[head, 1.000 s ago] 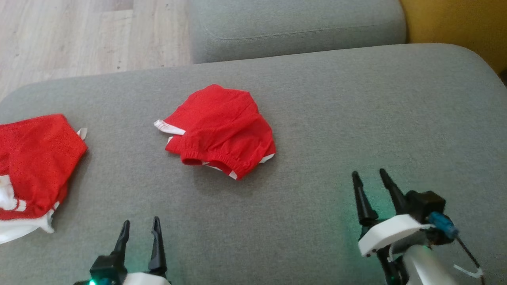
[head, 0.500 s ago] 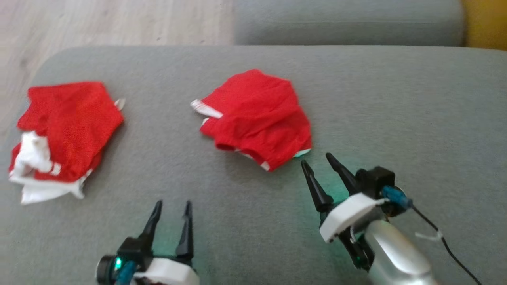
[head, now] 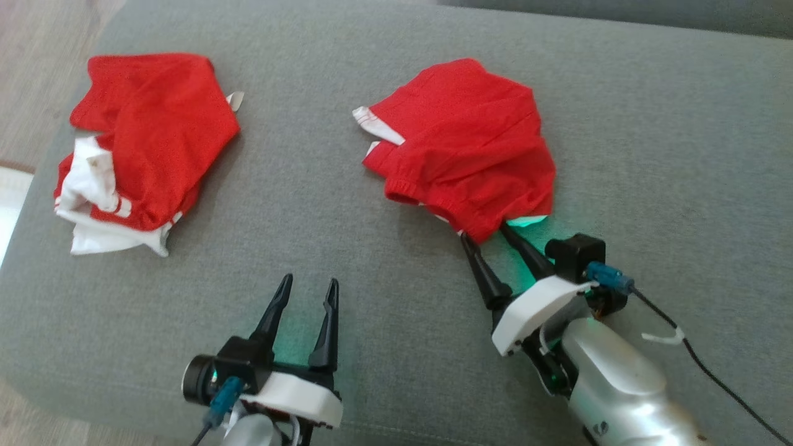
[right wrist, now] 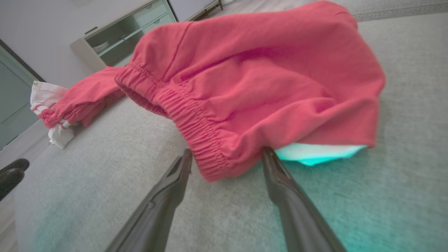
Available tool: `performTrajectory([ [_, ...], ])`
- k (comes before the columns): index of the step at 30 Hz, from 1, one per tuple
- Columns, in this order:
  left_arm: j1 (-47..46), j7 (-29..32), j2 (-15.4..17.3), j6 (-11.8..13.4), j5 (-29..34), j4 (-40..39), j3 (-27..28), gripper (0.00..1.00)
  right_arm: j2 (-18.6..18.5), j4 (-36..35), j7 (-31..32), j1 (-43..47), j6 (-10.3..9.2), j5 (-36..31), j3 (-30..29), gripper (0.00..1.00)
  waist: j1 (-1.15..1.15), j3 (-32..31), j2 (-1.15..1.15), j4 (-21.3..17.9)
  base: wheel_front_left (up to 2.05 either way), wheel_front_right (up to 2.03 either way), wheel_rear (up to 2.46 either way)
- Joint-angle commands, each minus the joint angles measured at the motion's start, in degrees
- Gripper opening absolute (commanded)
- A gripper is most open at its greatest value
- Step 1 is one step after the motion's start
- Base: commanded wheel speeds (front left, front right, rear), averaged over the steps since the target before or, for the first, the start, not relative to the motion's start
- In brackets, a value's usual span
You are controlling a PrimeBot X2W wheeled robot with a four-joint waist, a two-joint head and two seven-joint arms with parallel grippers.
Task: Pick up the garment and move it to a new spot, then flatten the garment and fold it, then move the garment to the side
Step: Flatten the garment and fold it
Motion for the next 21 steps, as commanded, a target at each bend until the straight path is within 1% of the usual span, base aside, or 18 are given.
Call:
performTrajectory([
  [1, -2.1, -0.3, 0.2, 0.5, -0.5, -1.8, 1.3, 1.00, 0.7, -1.3, -0.4, -1.7, 0.23, 0.1, 0.5, 1.00, -0.01, 0.8, 0.00, 0.7, 0.00, 0.00, 0.00],
  [4, -2.5, -0.3, 0.2, 0.9, -0.7, -2.0, 0.9, 1.00, 0.7, -1.3, -0.4, -1.8, 0.23, 0.0, -0.2, 1.00, -0.01, 1.2, 0.00, 1.0, 0.00, 0.00, 0.00],
  [5, -2.6, -0.3, 0.2, 1.0, -0.7, -2.0, 0.8, 1.00, 0.7, -1.4, -0.4, -1.7, 0.23, 0.1, -0.4, 0.93, -0.01, 1.2, 0.00, 1.0, 0.00, 0.00, 0.00],
  [6, -2.5, -0.3, 0.2, 1.0, -0.7, -1.9, 0.8, 1.00, 0.7, -1.5, -0.4, -1.5, 0.23, 0.0, -0.4, 0.75, -0.01, 1.2, 0.00, 0.9, 0.00, 0.00, 0.00],
  [7, -2.5, -0.3, 0.2, 1.0, -0.7, -1.8, 0.8, 1.00, 0.7, -1.4, -0.4, -1.4, 0.23, 0.0, -0.3, 0.69, -0.01, 1.2, 0.00, 0.9, 0.00, 0.00, 0.00],
  [8, -2.6, -0.3, 0.2, 1.0, -0.7, -1.7, 0.8, 1.00, 0.7, -1.4, -0.4, -1.3, 0.23, 0.0, -0.2, 0.68, -0.01, 1.1, 0.00, 0.8, 0.00, 0.00, 0.00],
  [9, -2.5, -0.3, 0.2, 1.0, -0.8, -1.6, 0.8, 1.00, 0.7, -1.5, -0.4, -1.2, 0.23, 0.0, -0.1, 0.45, -0.01, 1.1, 0.00, 0.7, 0.00, 0.00, 0.00],
  [10, -2.5, -0.3, 0.2, 1.1, -0.8, -1.5, 0.9, 1.00, 0.7, -1.8, -0.4, -1.2, 0.23, -0.1, -0.3, 0.34, -0.01, 1.0, 0.00, 0.5, 0.00, 0.00, 0.00],
  [11, -2.5, -0.3, 0.2, 1.1, -0.8, -1.5, 1.1, 1.00, 0.7, -2.2, -0.4, -1.2, 0.23, -0.1, -0.6, 0.02, -0.01, 0.9, 0.00, 0.3, 0.00, 0.00, 0.00],
  [12, -2.5, -0.3, 0.2, 1.1, -0.8, -1.5, 1.2, 1.00, 0.7, -2.8, -0.4, -1.2, 0.23, -0.2, -1.2, 0.00, -0.01, 0.8, 0.00, 0.0, 0.00, 0.00, 0.00],
  [14, -2.5, -0.3, 0.2, 1.1, -0.8, -1.6, 1.4, 1.00, 0.7, -4.5, -0.4, -1.1, 0.23, -0.6, -3.1, 0.00, -0.01, 0.3, 0.00, -0.7, 0.00, 0.00, 0.00],
  [17, -2.1, -0.3, 0.2, 0.9, -0.8, -1.9, 2.3, 1.00, 0.7, -8.0, -0.4, -0.5, 0.23, -1.6, -8.6, 0.00, -0.01, -0.9, 0.00, -2.6, 0.00, 0.00, 0.00],
  [21, -1.2, -0.3, 0.2, 0.6, -0.6, -2.2, 3.5, 1.00, -0.2, -12.7, -0.4, -0.7, 0.23, -3.6, -16.7, 0.00, -0.01, -3.5, 0.00, -6.2, 0.00, 0.00, 0.00],
])
